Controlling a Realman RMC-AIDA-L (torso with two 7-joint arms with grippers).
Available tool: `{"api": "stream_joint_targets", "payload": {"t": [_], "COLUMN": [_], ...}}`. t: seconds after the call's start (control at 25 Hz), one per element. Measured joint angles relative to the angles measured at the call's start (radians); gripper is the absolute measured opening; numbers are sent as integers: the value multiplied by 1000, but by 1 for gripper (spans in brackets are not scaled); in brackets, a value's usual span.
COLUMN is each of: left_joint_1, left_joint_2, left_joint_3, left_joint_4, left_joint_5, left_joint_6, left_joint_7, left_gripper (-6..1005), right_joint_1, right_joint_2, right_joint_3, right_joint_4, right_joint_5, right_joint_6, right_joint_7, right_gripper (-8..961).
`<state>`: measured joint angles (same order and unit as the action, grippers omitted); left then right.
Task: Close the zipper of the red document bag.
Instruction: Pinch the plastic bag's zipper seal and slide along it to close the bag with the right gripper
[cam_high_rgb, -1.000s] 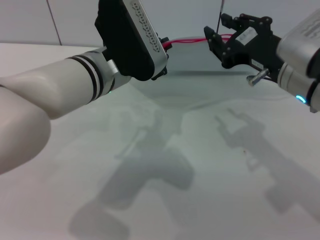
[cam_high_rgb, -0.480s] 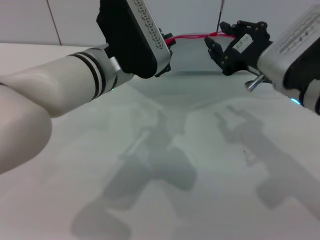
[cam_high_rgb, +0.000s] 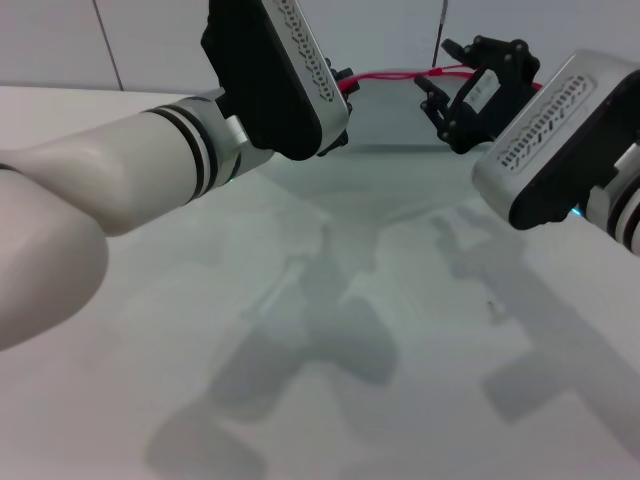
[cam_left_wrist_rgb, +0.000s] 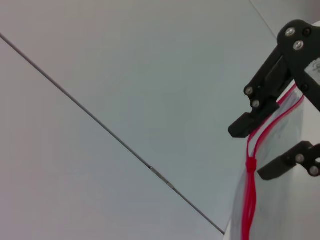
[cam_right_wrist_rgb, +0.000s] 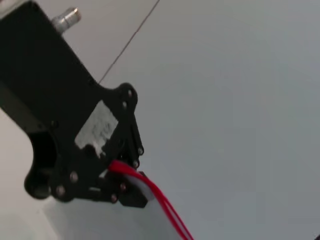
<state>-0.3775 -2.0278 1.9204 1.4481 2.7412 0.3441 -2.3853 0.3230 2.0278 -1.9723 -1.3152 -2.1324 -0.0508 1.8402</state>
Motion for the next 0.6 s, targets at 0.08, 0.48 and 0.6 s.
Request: {"api": "stream_joint_targets", "payload": {"t": [0.08, 0.48, 0.6], "left_joint_1": [0, -1, -1], "left_joint_2": [0, 0, -1], "left_joint_3": [0, 4, 4], "left_joint_4": [0, -4, -4], "left_joint_5": [0, 0, 0], "left_joint_6": [0, 3, 3], "left_joint_7": [0, 0, 0], "left_gripper": [54, 54, 54], "right_joint_1": [4, 33, 36], "right_joint_2": [0, 2, 2], "right_joint_3": [-7, -32, -48], "right_joint_4": [13, 81, 98], "right_joint_5": [-19, -83, -91], "right_joint_6": [14, 76, 111], "right_joint_7": [-1, -9, -33], "right_gripper": [391, 388, 386]}}
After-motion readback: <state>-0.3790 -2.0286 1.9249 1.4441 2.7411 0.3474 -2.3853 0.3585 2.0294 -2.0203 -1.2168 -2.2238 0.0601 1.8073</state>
